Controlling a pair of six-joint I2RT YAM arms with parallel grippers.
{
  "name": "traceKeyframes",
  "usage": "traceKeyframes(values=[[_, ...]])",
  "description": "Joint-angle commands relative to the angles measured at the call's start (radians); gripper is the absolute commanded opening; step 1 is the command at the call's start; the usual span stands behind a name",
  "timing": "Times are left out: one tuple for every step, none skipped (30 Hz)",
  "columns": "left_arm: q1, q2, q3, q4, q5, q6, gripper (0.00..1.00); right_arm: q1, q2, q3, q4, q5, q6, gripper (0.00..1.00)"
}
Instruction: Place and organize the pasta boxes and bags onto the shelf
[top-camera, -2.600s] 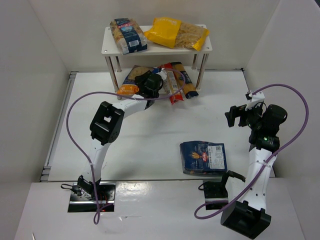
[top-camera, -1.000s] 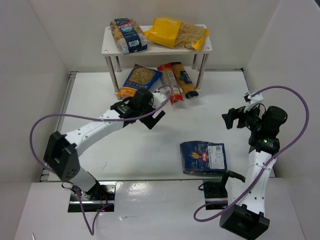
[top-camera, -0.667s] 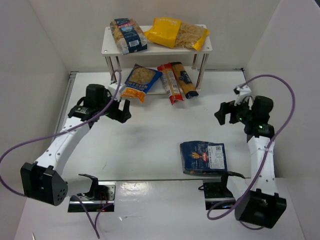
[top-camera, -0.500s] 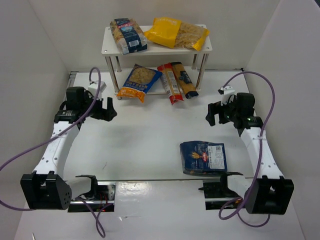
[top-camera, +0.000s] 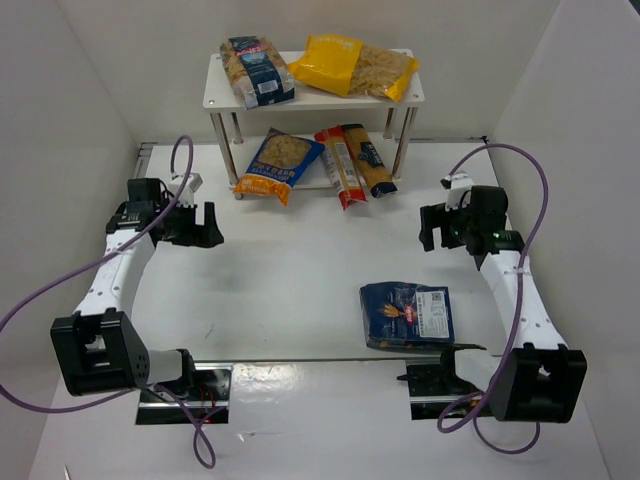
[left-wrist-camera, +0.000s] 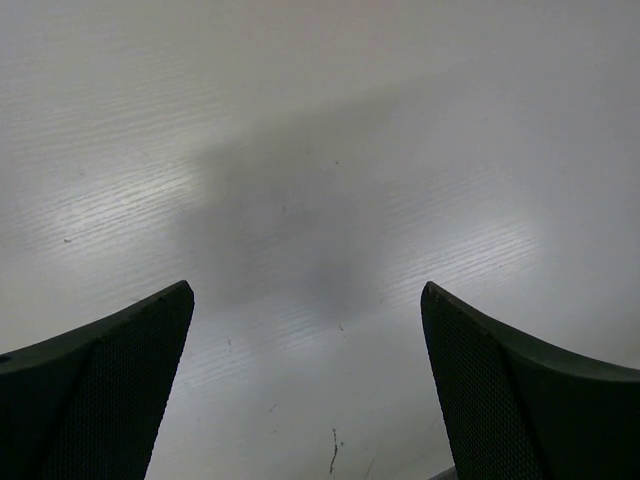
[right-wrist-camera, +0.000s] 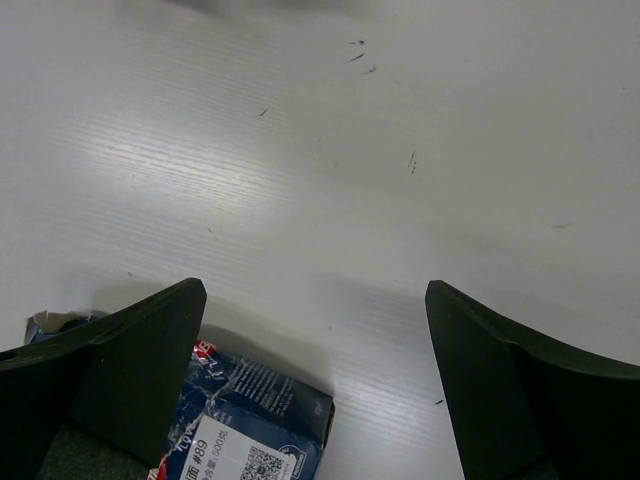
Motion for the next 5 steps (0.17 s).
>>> traceKeyframes(values=[[0.002,0.012,0.041,-0.004,0.008,0.027,1.0,0.006,0.005,0.028,0.008,0.022,0.016,0.99],[0.002,0.012,0.041,-0.004,-0.004,0.027,1.0,0.006,0.017,0.037,0.008,0.022,0.005,0.99],[0.002,0.012,0.041,0.007,-0.004,0.027,1.0,0.006,0.028,0.037,-0.004,0.012,0.005,0.99],[0.002,0.012,0.041,0.007,-0.015,0.027,1.0,0.006,0.028,0.046,-0.004,0.012,0.005,0.99],[0.002,0.012,0.041,0.017,-0.015,0.027,1.0,0.006,0.028,0.046,-0.004,0.001,-0.004,0.99]])
